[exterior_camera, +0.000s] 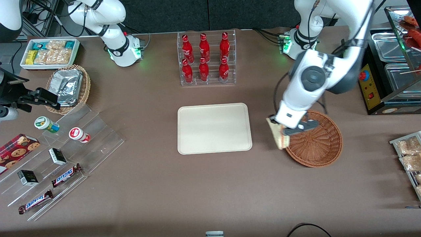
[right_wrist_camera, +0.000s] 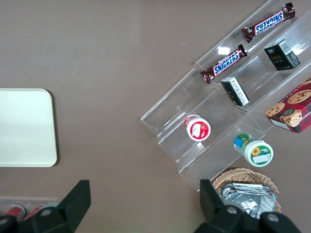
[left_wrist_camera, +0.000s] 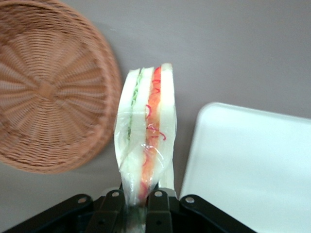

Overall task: Place sandwich from basket to tray
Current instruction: 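Lift the sandwich and carry it with the left gripper to the tray, then lower the sandwich upright onto the tray and open the left gripper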

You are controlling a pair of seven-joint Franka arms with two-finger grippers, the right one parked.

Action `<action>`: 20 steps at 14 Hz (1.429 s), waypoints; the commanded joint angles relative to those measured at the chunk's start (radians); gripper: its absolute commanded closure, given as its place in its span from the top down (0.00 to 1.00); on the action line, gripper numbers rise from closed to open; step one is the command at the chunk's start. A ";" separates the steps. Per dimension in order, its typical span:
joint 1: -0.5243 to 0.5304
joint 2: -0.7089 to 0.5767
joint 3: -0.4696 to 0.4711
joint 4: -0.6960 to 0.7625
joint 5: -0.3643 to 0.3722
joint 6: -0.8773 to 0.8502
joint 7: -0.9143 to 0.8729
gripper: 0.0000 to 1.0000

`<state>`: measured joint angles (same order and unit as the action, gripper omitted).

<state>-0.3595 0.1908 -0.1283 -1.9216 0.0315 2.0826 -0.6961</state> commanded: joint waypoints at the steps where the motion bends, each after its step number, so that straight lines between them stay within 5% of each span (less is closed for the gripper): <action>1: -0.093 0.093 0.015 0.104 0.004 -0.026 -0.043 0.00; 12: -0.331 0.481 0.019 0.568 0.031 -0.186 -0.094 0.00; 20: -0.395 0.593 0.022 0.664 0.062 -0.194 -0.190 0.00</action>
<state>-0.7297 0.7463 -0.1230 -1.3177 0.0706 1.9204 -0.8420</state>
